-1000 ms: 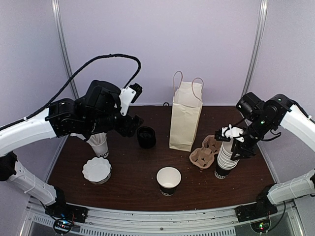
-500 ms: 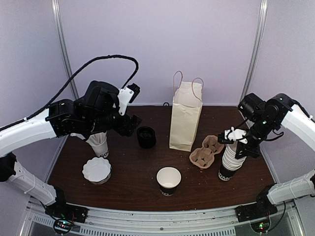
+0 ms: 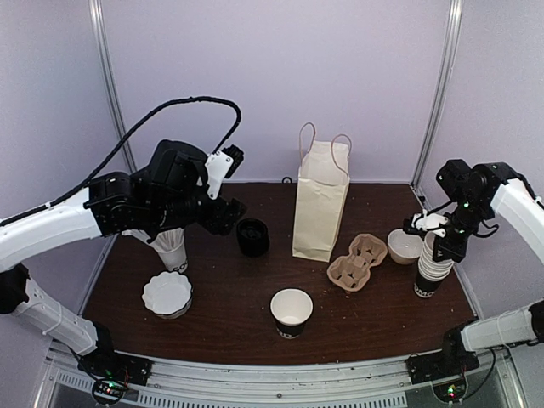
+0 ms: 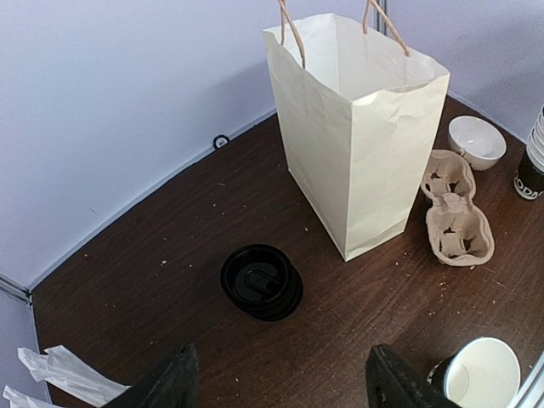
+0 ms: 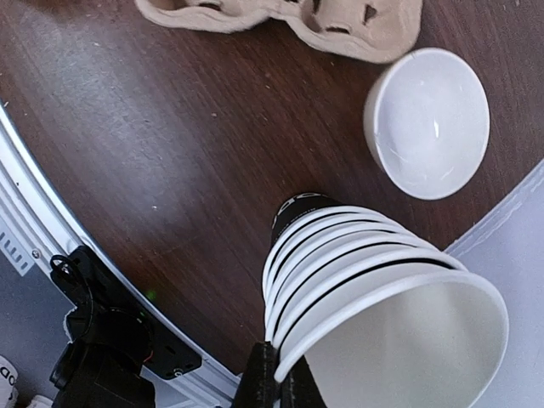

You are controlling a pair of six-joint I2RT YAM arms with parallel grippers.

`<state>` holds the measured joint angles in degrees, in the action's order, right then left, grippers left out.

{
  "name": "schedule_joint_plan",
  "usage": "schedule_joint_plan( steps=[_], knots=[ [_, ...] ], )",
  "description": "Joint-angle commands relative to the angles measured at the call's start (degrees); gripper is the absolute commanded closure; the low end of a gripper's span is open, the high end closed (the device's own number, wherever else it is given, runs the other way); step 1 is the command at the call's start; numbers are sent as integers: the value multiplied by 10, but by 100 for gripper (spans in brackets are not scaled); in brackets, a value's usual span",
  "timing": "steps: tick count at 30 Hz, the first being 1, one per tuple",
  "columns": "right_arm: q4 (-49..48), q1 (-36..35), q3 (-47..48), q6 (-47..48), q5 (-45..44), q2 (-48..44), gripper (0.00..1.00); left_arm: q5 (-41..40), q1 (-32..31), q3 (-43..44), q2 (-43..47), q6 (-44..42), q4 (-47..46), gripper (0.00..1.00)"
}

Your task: Pack the takeout coffee

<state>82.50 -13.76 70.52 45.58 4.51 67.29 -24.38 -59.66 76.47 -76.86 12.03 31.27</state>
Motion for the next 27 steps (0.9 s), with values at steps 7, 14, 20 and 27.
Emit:
schedule_joint_plan(
  steps=[7, 14, 20, 27],
  knots=[
    [-97, 130, 62, 26, -20, 90, 100, 20, 6, -17, 1, 0, -34, 29],
    [-152, 198, 152, -3, -6, 201, 100, 24, 6, -29, 18, 9, -27, 29],
    [-149, 229, 243, -8, 33, 286, 100, 26, 6, -41, 34, 23, -25, 29],
    [-107, 231, 357, -25, 102, 377, 100, 31, 6, -43, 37, 30, -23, 29]
  ],
)
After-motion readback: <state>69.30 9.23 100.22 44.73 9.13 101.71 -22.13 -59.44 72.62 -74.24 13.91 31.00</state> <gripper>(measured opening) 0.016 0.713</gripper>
